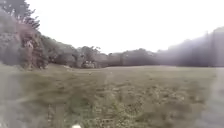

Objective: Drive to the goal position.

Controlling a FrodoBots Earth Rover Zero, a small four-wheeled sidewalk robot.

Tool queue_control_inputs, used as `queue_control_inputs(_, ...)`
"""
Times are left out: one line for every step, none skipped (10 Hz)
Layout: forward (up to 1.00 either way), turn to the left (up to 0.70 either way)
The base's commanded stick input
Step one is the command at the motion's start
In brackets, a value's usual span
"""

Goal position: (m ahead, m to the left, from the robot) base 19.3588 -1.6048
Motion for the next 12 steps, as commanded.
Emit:
queue_control_inputs(0.70, -0.10)
queue_control_inputs(0.70, -0.12)
queue_control_inputs(0.70, -0.13)
queue_control_inputs(0.70, -0.13)
queue_control_inputs(0.70, -0.14)
queue_control_inputs(0.70, -0.14)
queue_control_inputs(0.70, -0.14)
queue_control_inputs(0.70, -0.14)
queue_control_inputs(0.70, -0.14)
queue_control_inputs(0.70, -0.14)
queue_control_inputs(0.70, -0.10)
queue_control_inputs(0.70, 0.00)
